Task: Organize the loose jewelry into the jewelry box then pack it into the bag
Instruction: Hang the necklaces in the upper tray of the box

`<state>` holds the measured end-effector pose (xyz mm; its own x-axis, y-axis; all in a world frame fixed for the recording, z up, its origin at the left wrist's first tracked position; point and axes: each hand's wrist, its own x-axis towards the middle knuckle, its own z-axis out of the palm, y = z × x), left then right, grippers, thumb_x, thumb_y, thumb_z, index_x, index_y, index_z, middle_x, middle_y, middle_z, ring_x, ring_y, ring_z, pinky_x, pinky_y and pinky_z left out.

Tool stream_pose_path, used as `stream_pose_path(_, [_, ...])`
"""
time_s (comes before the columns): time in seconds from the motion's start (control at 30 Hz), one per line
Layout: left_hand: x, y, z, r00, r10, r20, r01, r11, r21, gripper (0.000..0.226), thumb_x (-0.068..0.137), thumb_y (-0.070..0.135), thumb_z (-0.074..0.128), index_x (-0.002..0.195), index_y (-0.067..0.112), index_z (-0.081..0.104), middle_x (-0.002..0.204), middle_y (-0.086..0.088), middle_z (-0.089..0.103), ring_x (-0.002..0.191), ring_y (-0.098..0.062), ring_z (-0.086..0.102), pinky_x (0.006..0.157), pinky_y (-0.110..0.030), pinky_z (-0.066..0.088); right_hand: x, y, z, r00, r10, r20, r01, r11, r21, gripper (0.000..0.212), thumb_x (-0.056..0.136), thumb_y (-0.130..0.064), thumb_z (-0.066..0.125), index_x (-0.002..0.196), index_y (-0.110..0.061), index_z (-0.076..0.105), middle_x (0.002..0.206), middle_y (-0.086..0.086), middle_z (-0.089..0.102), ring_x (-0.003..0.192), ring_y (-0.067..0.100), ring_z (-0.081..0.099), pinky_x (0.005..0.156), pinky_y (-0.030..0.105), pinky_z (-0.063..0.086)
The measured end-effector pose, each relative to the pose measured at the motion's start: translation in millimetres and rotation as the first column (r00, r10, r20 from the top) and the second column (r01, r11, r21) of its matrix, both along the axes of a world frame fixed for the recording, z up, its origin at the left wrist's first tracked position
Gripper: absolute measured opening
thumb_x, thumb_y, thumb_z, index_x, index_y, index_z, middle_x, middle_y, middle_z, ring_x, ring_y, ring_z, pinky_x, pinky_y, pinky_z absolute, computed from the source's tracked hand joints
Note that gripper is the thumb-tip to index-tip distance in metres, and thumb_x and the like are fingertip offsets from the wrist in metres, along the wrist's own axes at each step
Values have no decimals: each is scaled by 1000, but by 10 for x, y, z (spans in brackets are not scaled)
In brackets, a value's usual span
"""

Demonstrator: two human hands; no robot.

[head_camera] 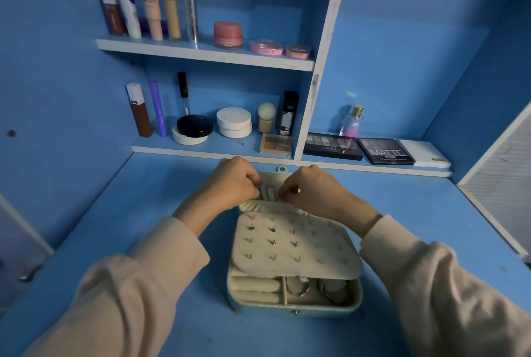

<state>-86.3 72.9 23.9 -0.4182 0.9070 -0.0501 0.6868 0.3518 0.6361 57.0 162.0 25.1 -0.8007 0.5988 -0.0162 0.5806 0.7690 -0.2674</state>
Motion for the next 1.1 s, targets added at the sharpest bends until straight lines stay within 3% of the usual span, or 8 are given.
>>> stream_pose_path(0.17, [29,-73,102,993,-35,115,37,999,-13,26,79,4,71,101,18,68,81,3,68,76,-10,63,70,-23,49,129,-53,110,997,25,-68,-28,999,-46,32,81,-5,53,99,-26,71,74,-9,59,70,8,53,73,28,50])
stream_pose_path(0.3, [112,8,150,962,-10,272,-14,996,88,30,76,-1,72,102,14,68,77,-3,71,67,-15,67,75,-28,56,84,-79,169,967,-7,-254,-21,994,-107,29,78,3,56,93,-17,70,60,-8,60,56,0,53,61,12,41])
stream_pose_path(0.47, [132,95,141,950,-26,310,-16,991,131,28,82,1,67,108,10,70,92,-10,73,84,-19,70,79,-24,55,45,-50,182,920,-50,-389,-3,991,-136,25,81,3,56,91,-15,69,75,9,72,72,22,64,70,25,49])
stream_pose_path(0.63, [7,60,-34,998,-14,57,6,990,143,26,88,3,59,109,12,70,105,-4,70,94,-13,64,87,-23,49,75,63,58,972,-69,-226,51,995,-83,29,85,1,51,96,-15,73,80,2,65,72,13,56,71,21,46])
stream_pose_path(0.83, [-77,-76,-385,967,193,167,-239,914,328,28,91,13,59,118,13,65,116,-4,66,109,-18,58,88,-22,40,42,91,-54,988,-69,-141,53,992,-111,17,85,-16,64,99,-19,72,91,3,69,84,17,61,83,33,52])
stream_pose_path(0.9, [-44,-83,-505,960,236,150,-274,903,331,35,90,20,61,123,11,62,122,-8,63,120,-24,51,98,-28,38,21,97,-57,994,-55,-95,46,994,-96,19,84,-19,64,101,-22,72,96,3,68,87,20,61,84,35,52])
stream_pose_path(1.0, [-14,-54,-610,964,258,54,-262,908,326,50,83,44,58,119,10,65,120,-10,64,120,-28,48,104,-34,35,-7,102,-33,999,-32,-34,30,997,-74,22,85,-19,62,104,-24,70,93,0,64,86,18,57,83,32,51])
stream_pose_path(1.1, [-40,-16,-652,961,276,-9,-262,920,293,37,88,31,61,117,8,67,125,-7,60,124,-28,40,104,-29,27,-25,107,-8,1000,-18,-1,18,998,-61,24,85,-21,62,108,-25,68,89,-3,57,91,19,56,83,32,49])
